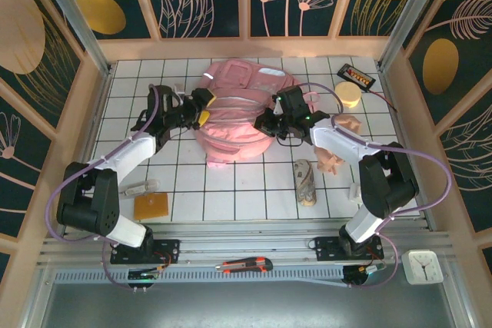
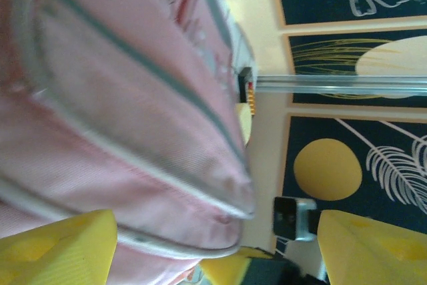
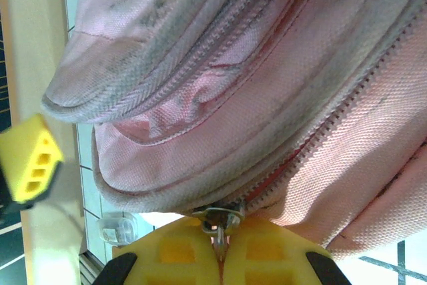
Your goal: Pack the student bag
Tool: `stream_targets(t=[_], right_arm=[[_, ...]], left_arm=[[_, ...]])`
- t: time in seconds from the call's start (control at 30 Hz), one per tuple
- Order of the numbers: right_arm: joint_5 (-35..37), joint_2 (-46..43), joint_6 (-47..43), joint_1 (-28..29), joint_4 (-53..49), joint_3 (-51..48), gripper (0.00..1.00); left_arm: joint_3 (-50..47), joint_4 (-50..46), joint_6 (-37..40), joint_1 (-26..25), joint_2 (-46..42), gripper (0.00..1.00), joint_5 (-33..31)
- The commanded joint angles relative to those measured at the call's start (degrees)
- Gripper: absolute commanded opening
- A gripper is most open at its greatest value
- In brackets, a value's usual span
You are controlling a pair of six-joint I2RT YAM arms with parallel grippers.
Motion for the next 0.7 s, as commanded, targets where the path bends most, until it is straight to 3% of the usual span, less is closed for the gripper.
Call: stream_targets(t=[0.0,0.47,0.67], right_arm=[[-1.73,-2.42,-1.62,0.51,1.58,-0.24,0.00],[-1.56,-2.33,-1.41,-1.65,1.89,-0.06,0.00],[-1.56,-2.47,-1.42,-1.69,2.14,-1.10,0.00]], left_arm=[[1.88,-2.03,-0.61,0.59,-0.42,0.78,2.38],[0.55,4.94,-7.13,0.58,5.63,0.77,3.95],[4.83,6.77,-7.75,0.61,11.12,0.75,3.46]])
